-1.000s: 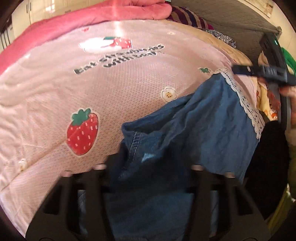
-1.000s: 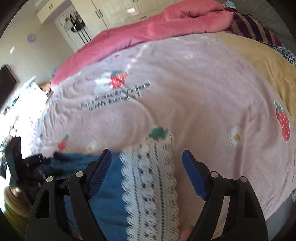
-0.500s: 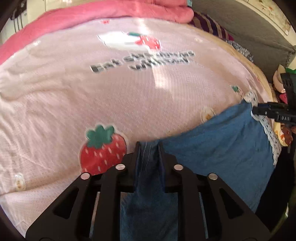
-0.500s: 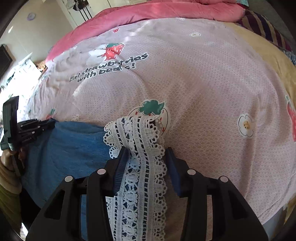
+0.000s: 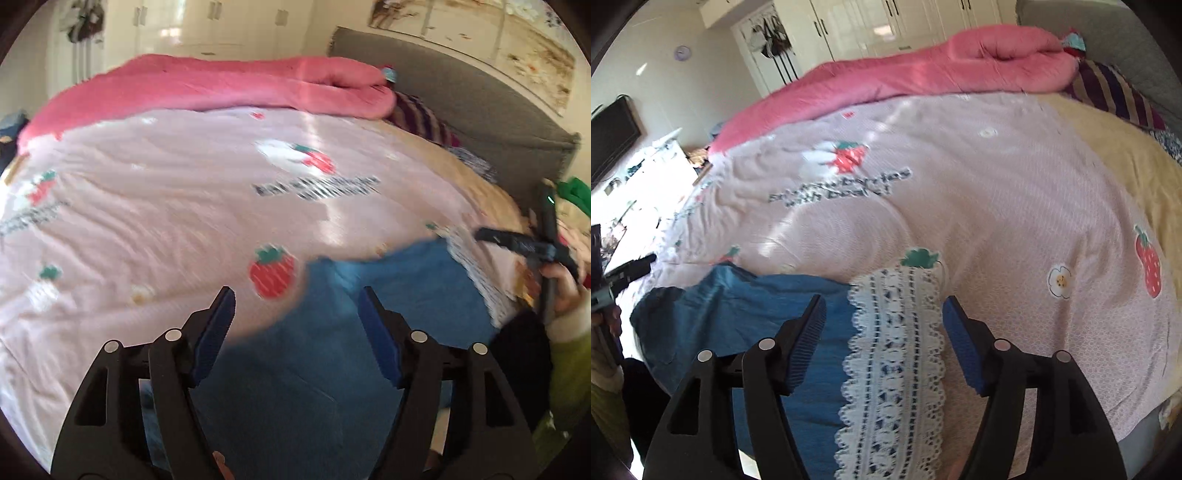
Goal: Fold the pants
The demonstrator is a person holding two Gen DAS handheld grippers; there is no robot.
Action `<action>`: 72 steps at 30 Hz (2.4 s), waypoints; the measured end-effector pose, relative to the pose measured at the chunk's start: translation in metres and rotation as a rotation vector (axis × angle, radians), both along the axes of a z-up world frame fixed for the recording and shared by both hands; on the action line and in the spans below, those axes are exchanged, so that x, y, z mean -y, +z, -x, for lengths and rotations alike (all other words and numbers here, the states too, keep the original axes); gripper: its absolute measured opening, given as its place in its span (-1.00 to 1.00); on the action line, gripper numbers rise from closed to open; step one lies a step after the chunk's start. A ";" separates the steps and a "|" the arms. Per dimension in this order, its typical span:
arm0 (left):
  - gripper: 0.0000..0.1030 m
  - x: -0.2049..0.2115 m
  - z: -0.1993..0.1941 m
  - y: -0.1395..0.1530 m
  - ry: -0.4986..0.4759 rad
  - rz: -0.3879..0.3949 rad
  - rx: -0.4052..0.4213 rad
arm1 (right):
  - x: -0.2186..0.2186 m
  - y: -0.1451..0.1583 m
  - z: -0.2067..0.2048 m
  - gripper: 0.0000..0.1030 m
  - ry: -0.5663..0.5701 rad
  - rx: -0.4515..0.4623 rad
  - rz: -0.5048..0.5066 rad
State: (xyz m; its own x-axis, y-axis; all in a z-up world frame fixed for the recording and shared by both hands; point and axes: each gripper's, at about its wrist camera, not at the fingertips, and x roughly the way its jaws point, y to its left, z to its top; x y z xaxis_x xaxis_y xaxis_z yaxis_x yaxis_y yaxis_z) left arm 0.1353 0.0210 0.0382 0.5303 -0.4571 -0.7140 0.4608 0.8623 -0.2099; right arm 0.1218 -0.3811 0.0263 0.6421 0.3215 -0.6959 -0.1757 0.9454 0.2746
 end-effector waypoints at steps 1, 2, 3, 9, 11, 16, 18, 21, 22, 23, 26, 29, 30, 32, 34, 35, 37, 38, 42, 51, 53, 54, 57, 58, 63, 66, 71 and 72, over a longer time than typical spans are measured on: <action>0.18 0.005 0.008 -0.007 -0.035 -0.006 -0.020 | -0.004 0.000 0.005 0.25 0.028 0.001 -0.024; 0.18 0.011 0.012 -0.013 -0.064 -0.009 -0.042 | -0.010 -0.003 0.011 0.26 0.054 -0.013 -0.054; 0.18 0.017 0.015 -0.024 -0.087 -0.026 -0.073 | -0.015 -0.005 0.017 0.29 0.074 -0.027 -0.073; 0.18 0.009 -0.007 -0.079 0.017 -0.133 -0.231 | -0.045 -0.043 0.030 0.34 0.080 -0.165 0.036; 0.18 0.003 -0.012 -0.081 0.032 -0.098 -0.251 | -0.046 -0.049 0.031 0.34 0.068 -0.169 0.051; 0.26 0.015 -0.006 -0.070 0.030 -0.139 -0.192 | -0.032 -0.028 0.050 0.38 -0.004 -0.088 -0.044; 0.53 0.022 0.005 -0.040 -0.023 -0.081 -0.104 | -0.019 -0.014 0.071 0.61 -0.076 -0.036 -0.082; 0.81 0.051 0.009 -0.001 -0.093 -0.045 -0.015 | -0.008 -0.011 0.091 0.70 -0.125 -0.056 -0.085; 0.81 0.071 0.007 0.008 -0.139 -0.063 0.013 | -0.005 -0.014 0.094 0.70 -0.136 -0.074 -0.081; 0.81 0.086 0.004 0.013 -0.178 -0.075 0.029 | -0.002 -0.018 0.098 0.70 -0.155 -0.102 -0.084; 0.81 0.148 -0.011 0.016 -0.316 -0.130 0.041 | 0.005 -0.031 0.107 0.70 -0.216 -0.162 -0.113; 0.81 0.206 -0.031 0.005 -0.433 -0.191 0.028 | 0.007 -0.037 0.113 0.70 -0.268 -0.183 -0.123; 0.81 0.224 -0.036 0.001 -0.459 -0.208 0.032 | 0.007 -0.038 0.114 0.73 -0.285 -0.192 -0.132; 0.81 0.251 -0.045 -0.008 -0.503 -0.229 0.011 | 0.003 -0.042 0.107 0.79 -0.287 -0.230 -0.168; 0.81 0.275 -0.060 -0.020 -0.528 -0.245 -0.019 | 0.005 -0.050 0.099 0.79 -0.318 -0.278 -0.164; 0.81 0.281 -0.064 -0.024 -0.542 -0.248 -0.018 | 0.004 -0.054 0.094 0.79 -0.303 -0.299 -0.170; 0.81 0.293 -0.073 -0.032 -0.568 -0.230 -0.022 | 0.006 -0.064 0.086 0.79 -0.292 -0.334 -0.175; 0.81 0.297 -0.078 -0.036 -0.577 -0.212 -0.039 | 0.007 -0.069 0.083 0.75 -0.291 -0.345 -0.181; 0.45 0.310 -0.097 -0.053 -0.616 -0.150 -0.146 | 0.002 -0.071 0.087 0.10 -0.259 -0.315 -0.181; -0.62 0.319 -0.103 -0.080 -0.681 -0.039 -0.284 | -0.002 -0.072 0.089 -0.36 -0.244 -0.289 -0.271; -0.75 0.318 -0.099 -0.076 -0.692 -0.036 -0.269 | -0.005 -0.066 0.091 -0.60 -0.209 -0.255 -0.280; -0.76 0.317 -0.098 -0.074 -0.695 -0.032 -0.260 | -0.004 -0.060 0.093 -0.62 -0.207 -0.232 -0.264; -0.77 0.308 -0.098 -0.061 -0.682 0.004 -0.239 | -0.008 -0.042 0.100 -0.66 -0.190 -0.150 -0.269; -0.77 0.304 -0.098 -0.055 -0.681 0.027 -0.228 | -0.011 -0.035 0.101 -0.66 -0.185 -0.123 -0.261; -0.77 0.258 -0.098 -0.010 -0.673 0.157 -0.146 | -0.046 0.010 0.113 -0.67 -0.094 0.038 -0.178; -0.77 0.222 -0.094 0.014 -0.666 0.207 -0.088 | -0.075 0.036 0.119 -0.67 -0.013 0.133 -0.131; -0.75 0.156 -0.090 0.033 -0.626 0.262 -0.043 | -0.144 0.057 0.115 -0.67 0.164 0.198 -0.064; -0.75 0.139 -0.088 0.033 -0.611 0.268 -0.039 | -0.155 0.057 0.111 -0.67 0.193 0.196 -0.052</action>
State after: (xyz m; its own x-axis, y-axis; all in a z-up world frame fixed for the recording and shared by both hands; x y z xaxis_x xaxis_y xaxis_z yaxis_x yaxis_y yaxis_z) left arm 0.2235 -0.1183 0.0711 0.0960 -0.8316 -0.5470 0.8375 0.3644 -0.4071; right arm 0.0107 -0.2261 0.0831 0.6862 0.4831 -0.5437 -0.4061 0.8747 0.2647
